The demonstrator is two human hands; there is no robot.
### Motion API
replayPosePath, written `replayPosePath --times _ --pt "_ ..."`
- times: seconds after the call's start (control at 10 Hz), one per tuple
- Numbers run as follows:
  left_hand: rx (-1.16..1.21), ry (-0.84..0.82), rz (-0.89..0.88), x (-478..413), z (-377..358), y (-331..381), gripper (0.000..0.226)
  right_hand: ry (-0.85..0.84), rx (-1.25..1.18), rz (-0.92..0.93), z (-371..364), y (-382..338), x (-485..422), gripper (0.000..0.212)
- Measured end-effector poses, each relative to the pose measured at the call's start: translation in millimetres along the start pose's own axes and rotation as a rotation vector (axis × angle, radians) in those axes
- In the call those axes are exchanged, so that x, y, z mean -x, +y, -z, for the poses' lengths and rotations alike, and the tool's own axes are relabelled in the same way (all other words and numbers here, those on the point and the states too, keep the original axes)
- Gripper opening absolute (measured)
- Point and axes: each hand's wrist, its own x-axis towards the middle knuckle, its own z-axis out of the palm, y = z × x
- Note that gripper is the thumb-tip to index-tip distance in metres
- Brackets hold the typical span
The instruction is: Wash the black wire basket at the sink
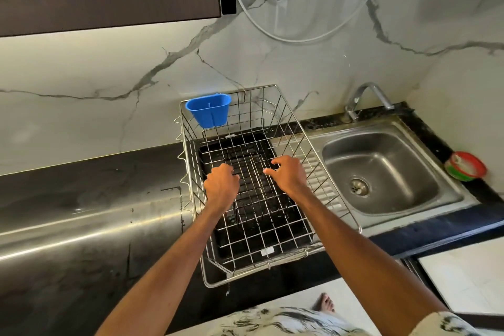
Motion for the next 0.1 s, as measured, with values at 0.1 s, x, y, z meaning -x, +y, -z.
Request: replayPosePath --times 0.1 --pt "-0.053 0.097 -0.1 13.7 11.0 10.2 0.022 0.079 -0.005 -0.01 16.6 8.1 2.8 0.038"
